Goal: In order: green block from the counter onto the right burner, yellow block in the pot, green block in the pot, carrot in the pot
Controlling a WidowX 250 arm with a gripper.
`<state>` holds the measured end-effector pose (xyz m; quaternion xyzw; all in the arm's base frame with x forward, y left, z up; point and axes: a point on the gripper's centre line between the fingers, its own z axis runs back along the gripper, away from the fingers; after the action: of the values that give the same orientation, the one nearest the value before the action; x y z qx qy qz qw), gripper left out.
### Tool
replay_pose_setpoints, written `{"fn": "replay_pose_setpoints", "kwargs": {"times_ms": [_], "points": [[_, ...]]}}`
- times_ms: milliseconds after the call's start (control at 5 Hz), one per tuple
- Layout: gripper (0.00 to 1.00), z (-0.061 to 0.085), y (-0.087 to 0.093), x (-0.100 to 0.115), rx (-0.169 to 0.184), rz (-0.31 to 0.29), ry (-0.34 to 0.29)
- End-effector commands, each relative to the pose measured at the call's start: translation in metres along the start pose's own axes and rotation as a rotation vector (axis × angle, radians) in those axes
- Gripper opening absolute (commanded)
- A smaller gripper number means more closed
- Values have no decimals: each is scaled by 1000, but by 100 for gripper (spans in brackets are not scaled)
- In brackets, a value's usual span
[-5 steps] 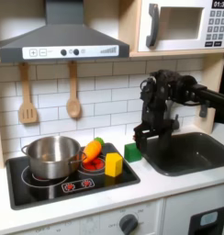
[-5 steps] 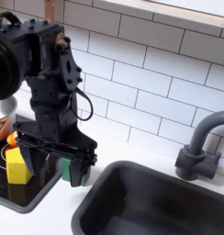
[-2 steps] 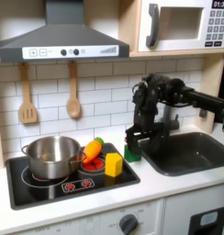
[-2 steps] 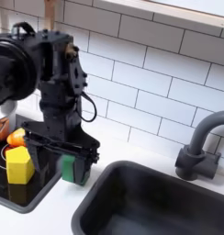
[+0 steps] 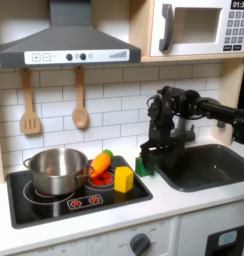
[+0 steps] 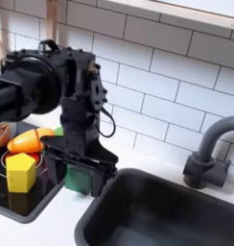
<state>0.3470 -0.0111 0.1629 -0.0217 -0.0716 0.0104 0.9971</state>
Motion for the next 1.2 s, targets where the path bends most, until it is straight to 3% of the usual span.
{"fn": "replay_pose_setpoints", "kwargs": {"times_ms": [0,400,600,1000], "points": [[100,-6,5,10,36,39,0],[100,-2,9,13,30,47,-4],[100,6,19,9,33,55,-10],[100,-5,31,7,37,39,21]]}}
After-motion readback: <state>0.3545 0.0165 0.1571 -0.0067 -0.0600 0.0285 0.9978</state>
